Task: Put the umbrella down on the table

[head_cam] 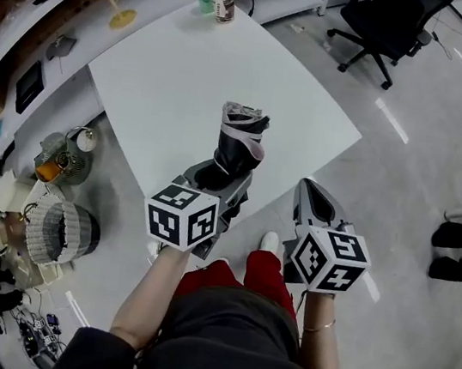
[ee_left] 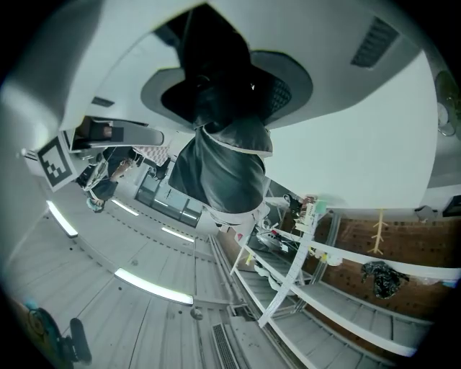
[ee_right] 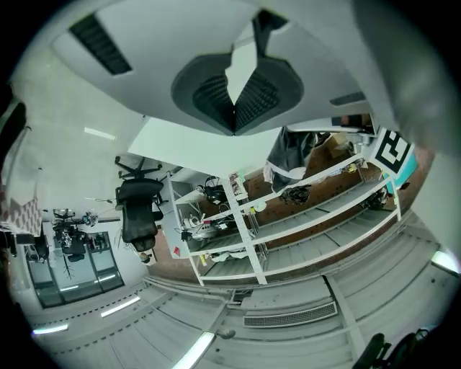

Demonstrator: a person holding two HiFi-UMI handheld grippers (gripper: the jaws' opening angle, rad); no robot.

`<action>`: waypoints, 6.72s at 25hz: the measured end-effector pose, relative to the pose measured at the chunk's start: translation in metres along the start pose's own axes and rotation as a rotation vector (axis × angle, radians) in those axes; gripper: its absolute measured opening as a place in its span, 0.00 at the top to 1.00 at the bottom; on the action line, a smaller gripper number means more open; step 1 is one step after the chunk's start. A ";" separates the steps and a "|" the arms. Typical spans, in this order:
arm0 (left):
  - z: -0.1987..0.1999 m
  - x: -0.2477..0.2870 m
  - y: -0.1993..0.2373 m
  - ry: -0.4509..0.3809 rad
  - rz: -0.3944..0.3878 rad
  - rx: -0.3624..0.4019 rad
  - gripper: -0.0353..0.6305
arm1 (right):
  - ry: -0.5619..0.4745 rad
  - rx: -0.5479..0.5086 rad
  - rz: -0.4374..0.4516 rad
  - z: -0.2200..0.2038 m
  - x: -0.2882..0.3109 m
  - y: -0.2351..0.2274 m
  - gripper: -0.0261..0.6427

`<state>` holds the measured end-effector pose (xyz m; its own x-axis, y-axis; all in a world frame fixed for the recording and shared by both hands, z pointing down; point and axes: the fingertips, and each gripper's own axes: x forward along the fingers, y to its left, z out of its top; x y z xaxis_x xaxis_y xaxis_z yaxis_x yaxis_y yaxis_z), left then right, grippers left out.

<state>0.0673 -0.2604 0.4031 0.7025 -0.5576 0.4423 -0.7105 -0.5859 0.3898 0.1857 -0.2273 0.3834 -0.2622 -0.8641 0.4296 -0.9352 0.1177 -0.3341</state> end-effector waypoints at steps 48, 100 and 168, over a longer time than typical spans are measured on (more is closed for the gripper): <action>-0.063 0.081 0.080 0.136 0.365 -0.233 0.65 | 0.356 -0.133 0.315 -0.046 0.131 0.002 0.93; -0.059 0.096 0.090 0.143 0.380 -0.169 0.54 | 0.326 -0.131 0.237 -0.048 0.121 0.003 0.93; 0.007 -0.118 0.030 -0.256 0.150 0.048 0.93 | -0.028 -0.101 0.091 -0.029 -0.005 0.112 0.93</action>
<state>-0.0366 -0.2165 0.3575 0.5821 -0.7664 0.2715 -0.8084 -0.5099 0.2939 0.0750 -0.1959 0.3678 -0.3416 -0.8606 0.3777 -0.9274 0.2435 -0.2841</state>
